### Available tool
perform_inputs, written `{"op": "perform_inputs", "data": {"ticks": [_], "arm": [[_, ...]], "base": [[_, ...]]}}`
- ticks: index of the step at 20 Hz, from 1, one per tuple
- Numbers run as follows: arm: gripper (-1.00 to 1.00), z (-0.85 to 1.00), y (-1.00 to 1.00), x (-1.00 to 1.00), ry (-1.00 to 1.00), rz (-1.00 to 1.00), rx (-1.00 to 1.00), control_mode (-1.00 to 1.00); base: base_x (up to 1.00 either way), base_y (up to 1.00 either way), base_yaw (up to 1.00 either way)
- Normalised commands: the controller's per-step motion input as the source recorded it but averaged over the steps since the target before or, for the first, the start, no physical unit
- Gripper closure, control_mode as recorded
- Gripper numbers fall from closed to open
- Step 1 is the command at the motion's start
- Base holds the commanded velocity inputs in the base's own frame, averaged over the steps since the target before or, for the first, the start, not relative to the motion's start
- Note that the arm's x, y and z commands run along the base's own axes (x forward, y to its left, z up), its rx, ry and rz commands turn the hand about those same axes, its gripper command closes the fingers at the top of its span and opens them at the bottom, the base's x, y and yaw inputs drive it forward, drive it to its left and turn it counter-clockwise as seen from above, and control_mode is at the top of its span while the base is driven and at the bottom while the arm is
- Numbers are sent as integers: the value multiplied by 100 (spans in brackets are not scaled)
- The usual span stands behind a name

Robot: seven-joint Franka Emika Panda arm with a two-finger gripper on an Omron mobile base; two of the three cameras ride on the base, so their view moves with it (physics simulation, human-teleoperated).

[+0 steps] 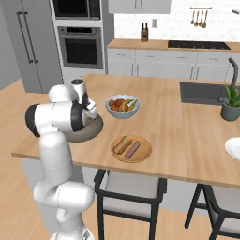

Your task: Place one bun and one sausage from the bowl on each plate.

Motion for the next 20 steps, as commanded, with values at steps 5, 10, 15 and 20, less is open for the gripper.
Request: {"op": "perform_inputs", "data": {"ticks": [5, 10, 15, 20], "arm": [[-100, -29, 0, 0, 0, 4, 0, -100], [100, -8, 0, 0, 0, 2, 0, -100], [100, 0, -2, 0, 0, 1, 0, -100], [100, 11, -14, -13, 0, 0, 0, -100]], "base": [[0, 0, 0], [0, 0, 0], [0, 0, 0], [0, 0, 0]]}}
